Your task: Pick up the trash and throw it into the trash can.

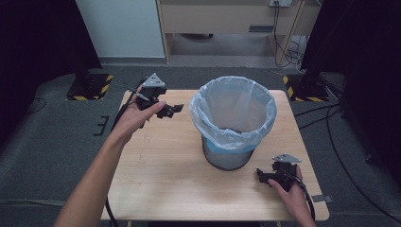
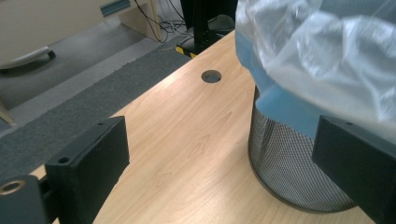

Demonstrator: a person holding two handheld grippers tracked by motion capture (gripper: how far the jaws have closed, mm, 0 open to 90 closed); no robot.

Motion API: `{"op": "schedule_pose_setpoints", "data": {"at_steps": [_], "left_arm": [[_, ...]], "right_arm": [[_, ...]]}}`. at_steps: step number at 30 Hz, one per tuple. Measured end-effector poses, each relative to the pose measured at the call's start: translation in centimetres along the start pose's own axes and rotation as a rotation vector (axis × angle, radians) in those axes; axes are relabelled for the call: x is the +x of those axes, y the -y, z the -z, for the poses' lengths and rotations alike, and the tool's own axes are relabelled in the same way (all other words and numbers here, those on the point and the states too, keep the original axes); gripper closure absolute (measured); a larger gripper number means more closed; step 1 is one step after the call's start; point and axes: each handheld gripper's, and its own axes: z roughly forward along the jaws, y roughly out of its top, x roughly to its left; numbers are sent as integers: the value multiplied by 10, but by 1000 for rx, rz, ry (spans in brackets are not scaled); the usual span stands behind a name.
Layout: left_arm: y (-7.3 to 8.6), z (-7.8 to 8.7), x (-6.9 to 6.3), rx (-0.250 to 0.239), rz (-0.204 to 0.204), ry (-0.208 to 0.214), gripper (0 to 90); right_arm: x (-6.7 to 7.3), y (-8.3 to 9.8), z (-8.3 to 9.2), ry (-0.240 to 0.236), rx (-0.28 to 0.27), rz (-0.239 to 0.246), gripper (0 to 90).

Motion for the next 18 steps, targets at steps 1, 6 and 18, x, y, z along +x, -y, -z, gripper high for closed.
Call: {"op": "schedule_pose_setpoints", "data": {"at_steps": [1,6,18], "left_arm": [[3,-1,0,0,3,2,25],[24,-9,1,31,29,3,24],[80,-33,3,119,79,0,27]], "right_arm": [[0,0,0,0,0,0,3],[0,0,0,0,0,0,3],[0,0,0,0,0,0,3]]}}
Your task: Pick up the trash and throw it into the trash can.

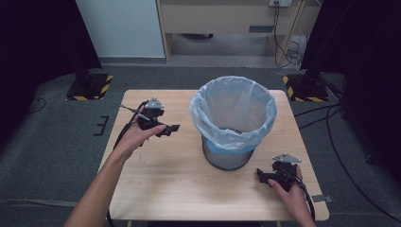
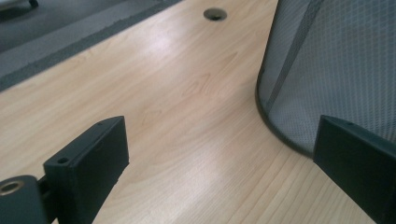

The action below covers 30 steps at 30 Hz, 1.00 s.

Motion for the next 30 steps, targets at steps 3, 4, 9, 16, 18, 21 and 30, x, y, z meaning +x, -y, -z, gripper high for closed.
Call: {"op": "schedule_pose_setpoints", "data": {"at_steps": [3,4,9,16,18,21,30], "left_arm": [[10,-6,1,16,11,0,30],[13,-7,1,19,18,3,31],[26,-13,0,35,25,3,35],[39,-17,5,44,50,-20,37],[42,-16,6,32,49,-24,36],[47,-15,8,24,57,-36,35],[72,-22,18,71,78,-60,35]], "right_arm": [[0,0,0,0,0,0,3],[0,0,0,0,0,0,3],[0,0,0,0,0,0,3],[0,0,0,1,0,0,3],[0,0,0,0,0,0,3],[0,0,0,0,0,0,3],[0,0,0,0,0,0,3]]}}
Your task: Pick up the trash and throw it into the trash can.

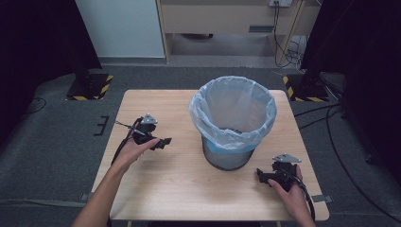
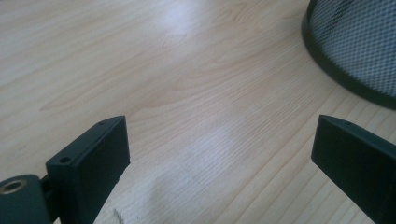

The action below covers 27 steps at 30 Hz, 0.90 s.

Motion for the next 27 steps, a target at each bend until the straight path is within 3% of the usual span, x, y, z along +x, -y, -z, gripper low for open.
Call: {"op": "schedule_pose_setpoints", "data": {"at_steps": [3,8,12,15,17,22,23,27], "left_arm": [[9,-5,1,17,20,4,35],[22,-12,-2,40,16,1,31],[32,-19,-1,53,21,-30,35],[37,-23,-3,49,19,-25,34],[40,-26,-4,42,38,-24,34],[43,-29,-6,28,17,-48,29],[43,-30,-7,38,-4,-64,31],[43,-31,-7,41,-5,-65,19]], "right_arm": [[0,0,0,1,1,2,4],[0,0,0,1,1,2,3],[0,0,0,4,-1,0,4],[0,0,0,4,-1,0,4],[0,0,0,4,-1,0,4],[0,0,0,5,-2,-1,4],[0,0,0,6,-2,-1,4],[0,0,0,7,-2,-1,4]]}}
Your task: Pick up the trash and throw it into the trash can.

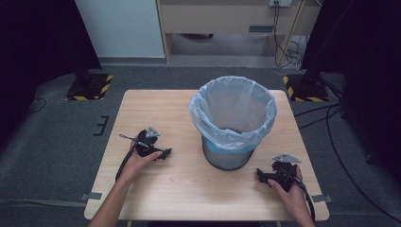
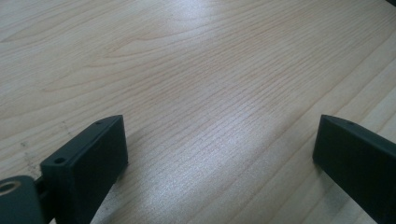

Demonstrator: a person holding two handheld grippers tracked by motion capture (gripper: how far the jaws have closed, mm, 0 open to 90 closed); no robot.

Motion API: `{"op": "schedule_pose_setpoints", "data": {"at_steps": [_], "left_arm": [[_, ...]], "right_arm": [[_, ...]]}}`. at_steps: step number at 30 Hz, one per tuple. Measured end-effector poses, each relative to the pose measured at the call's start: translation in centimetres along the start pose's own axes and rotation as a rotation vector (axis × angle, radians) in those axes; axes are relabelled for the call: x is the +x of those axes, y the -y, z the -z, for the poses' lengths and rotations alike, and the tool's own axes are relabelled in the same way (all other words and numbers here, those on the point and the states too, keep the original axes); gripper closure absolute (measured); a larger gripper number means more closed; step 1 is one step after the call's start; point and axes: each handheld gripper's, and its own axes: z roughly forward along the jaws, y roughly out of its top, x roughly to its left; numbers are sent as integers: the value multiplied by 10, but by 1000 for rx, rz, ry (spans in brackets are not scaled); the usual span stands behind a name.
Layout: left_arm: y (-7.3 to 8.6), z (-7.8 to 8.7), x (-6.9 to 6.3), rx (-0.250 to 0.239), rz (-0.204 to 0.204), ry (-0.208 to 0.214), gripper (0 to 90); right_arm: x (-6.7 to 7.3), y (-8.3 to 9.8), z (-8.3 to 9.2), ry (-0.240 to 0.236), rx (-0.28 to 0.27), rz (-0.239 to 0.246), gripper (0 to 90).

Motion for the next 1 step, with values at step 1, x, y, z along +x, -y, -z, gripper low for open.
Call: {"op": "schedule_pose_setpoints", "data": {"at_steps": [1], "left_arm": [[0,0,0,0,-1,0,15]], "right_arm": [[0,0,0,-1,0,0,4]]}}
